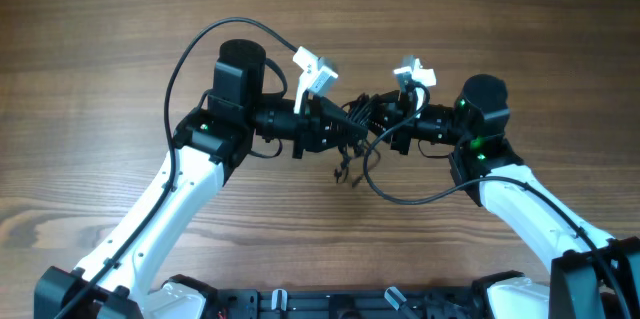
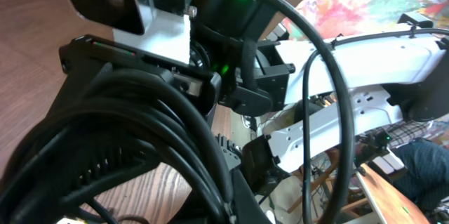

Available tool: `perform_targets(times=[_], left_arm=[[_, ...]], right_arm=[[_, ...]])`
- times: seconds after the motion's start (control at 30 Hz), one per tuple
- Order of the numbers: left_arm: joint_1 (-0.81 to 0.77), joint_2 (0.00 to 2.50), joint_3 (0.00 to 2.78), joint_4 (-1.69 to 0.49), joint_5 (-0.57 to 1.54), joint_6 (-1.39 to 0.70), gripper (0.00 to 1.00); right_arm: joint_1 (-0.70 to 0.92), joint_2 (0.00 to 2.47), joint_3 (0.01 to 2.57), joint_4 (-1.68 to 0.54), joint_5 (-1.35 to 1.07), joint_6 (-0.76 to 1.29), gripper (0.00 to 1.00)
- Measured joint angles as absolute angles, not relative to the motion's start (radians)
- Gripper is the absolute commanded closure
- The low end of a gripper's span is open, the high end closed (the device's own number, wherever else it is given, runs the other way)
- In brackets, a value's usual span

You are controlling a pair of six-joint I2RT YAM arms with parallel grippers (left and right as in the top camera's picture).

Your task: Untangle cables

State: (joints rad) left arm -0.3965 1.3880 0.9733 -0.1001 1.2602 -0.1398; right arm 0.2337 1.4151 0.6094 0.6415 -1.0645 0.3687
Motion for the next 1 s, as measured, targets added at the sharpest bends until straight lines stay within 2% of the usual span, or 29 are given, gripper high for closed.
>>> perform_targets(times=[0.03, 0.07, 0.1, 0.27, 0.37, 0.47, 0.6, 0.77, 0.9, 1.0], left_arm=[[-0.397, 1.390, 0.973, -0.097, 1.259, -0.143, 0.54], [-0.397, 1.390, 0.973, -0.096, 1.262, -0.140, 0.13], [-0.397, 1.390, 0.974, -0.095, 1.265, -0.140, 0.00], [-0.397, 1.390, 0.974, -0.096, 1.211, -0.156, 0.00], [-0.397, 1.390, 0.974, -0.095, 1.101, -0.222, 0.00], [-0.397, 1.390, 0.974, -0.081, 0.963, -0.296, 0.00], [-0.397, 1.390, 0.974, -0.099, 0.788, -0.333, 0.00], [-0.397, 1.390, 0.975, -0.187, 0.580, -0.344, 0.01], [-0.369, 1.390, 0.975, -0.250, 0.496, -0.347, 0.28], [-0.334, 1.390, 0.976, -0.303, 0.488, -0.321, 0.34]], right_arm=[[0.234, 1.415, 0.609, 0.646, -1.044, 0.384, 0.96], [0.234, 1.415, 0.609, 0.646, -1.020, 0.403, 0.96], [0.232, 1.415, 0.609, 0.639, -0.996, 0.428, 0.96], [0.175, 1.415, 0.609, 0.550, -0.933, 0.640, 0.96], [0.130, 1.415, 0.611, 0.437, -0.914, 0.772, 0.95], [0.102, 1.415, 0.611, 0.294, -0.912, 0.787, 0.95], [0.102, 1.415, 0.622, 0.067, -0.919, 0.669, 0.95], [0.104, 1.420, 0.831, -0.532, -0.752, 0.366, 0.95], [0.107, 1.420, 1.090, -0.743, -0.570, 0.146, 0.96], [0.130, 1.419, 1.165, -0.781, -0.493, 0.060, 0.96]])
